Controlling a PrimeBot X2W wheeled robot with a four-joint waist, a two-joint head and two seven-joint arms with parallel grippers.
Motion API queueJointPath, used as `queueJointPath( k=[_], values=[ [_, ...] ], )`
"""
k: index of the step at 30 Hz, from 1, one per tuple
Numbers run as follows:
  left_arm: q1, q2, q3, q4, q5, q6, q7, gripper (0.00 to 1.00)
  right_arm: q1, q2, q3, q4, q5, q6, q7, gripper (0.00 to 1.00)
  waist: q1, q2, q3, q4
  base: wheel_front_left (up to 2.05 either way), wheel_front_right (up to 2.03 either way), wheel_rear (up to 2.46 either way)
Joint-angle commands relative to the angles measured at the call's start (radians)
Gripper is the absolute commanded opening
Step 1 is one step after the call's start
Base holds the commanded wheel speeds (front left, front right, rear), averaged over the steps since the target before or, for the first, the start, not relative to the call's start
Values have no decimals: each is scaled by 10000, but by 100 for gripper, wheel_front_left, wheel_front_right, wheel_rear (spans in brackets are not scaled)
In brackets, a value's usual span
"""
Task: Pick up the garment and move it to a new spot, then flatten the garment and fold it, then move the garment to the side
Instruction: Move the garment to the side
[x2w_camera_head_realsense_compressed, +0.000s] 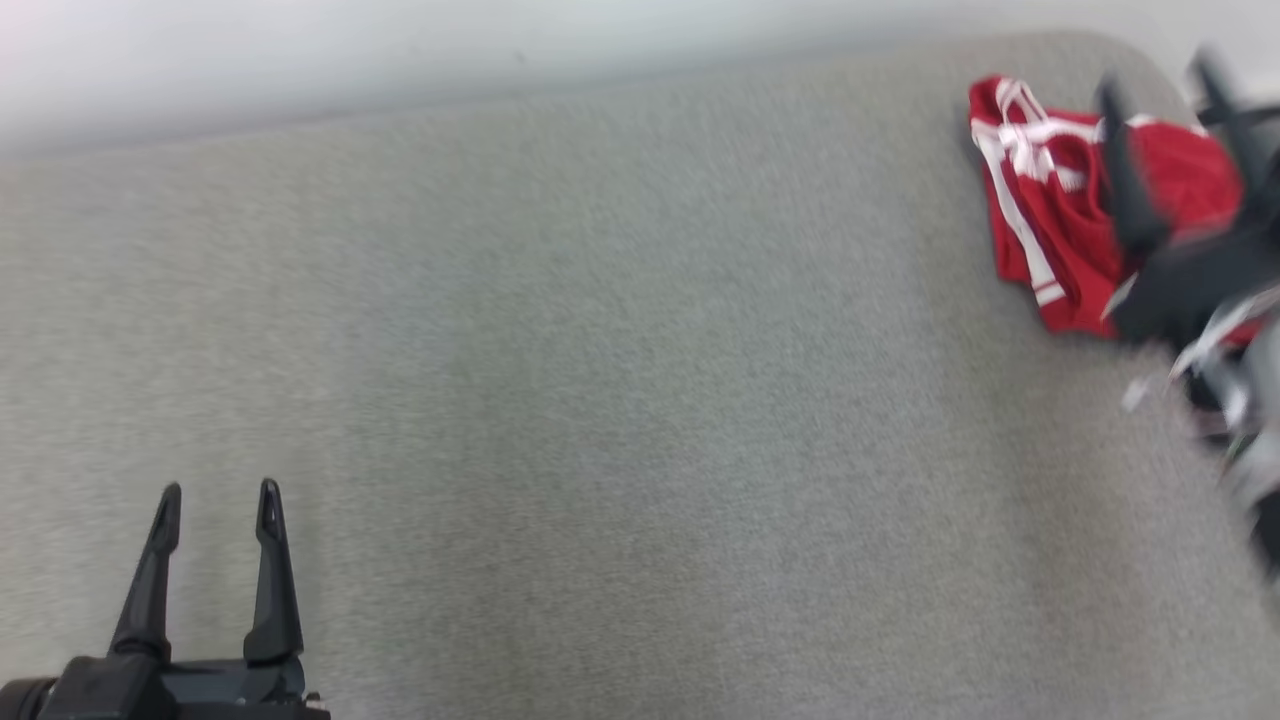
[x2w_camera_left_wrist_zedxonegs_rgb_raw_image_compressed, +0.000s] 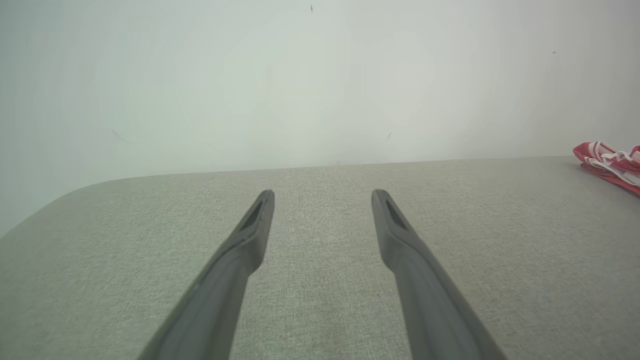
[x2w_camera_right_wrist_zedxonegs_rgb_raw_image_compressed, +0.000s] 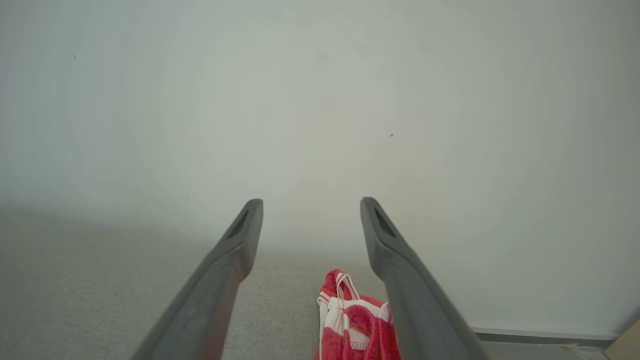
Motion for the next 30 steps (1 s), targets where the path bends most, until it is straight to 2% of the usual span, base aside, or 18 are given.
queueJointPath(
  k=[1, 10, 14, 19, 23, 30],
  values=[
    [161, -48, 43, 46, -103, 13, -26, 100, 750, 220, -315, -411, -187, -33, 5, 100, 3, 0, -701, 554, 0, 0, 0],
    [373, -189, 81, 204, -99, -19, -26, 100, 3750, 1410, -1764, -2261, -809, -33, 4, 100, 3, 0, -1256, 923, 0, 0, 0],
    [499, -233, 90, 292, -111, -35, -26, 100, 4963, 2002, -2032, -2921, -1102, -32, 4, 100, 3, 0, -1533, 1030, 0, 0, 0],
    [579, -264, -47, 396, -71, -56, -26, 100, 6103, 2538, -2264, -3574, -1297, -32, 49, 100, 3, 0, -1831, 1171, 0, 0, 0],
    [691, -299, -143, 495, -80, -71, -26, 100, 6847, 2975, -2838, -4113, -1306, -32, 206, 100, 3, 0, -1970, 1278, 0, 0, 0],
    [772, -334, -261, 705, -149, -90, -26, 100, 8043, 3469, -3487, -4935, -1697, -32, 418, 100, 3, 0, -2269, 1465, 0, 0, 0]
  ],
)
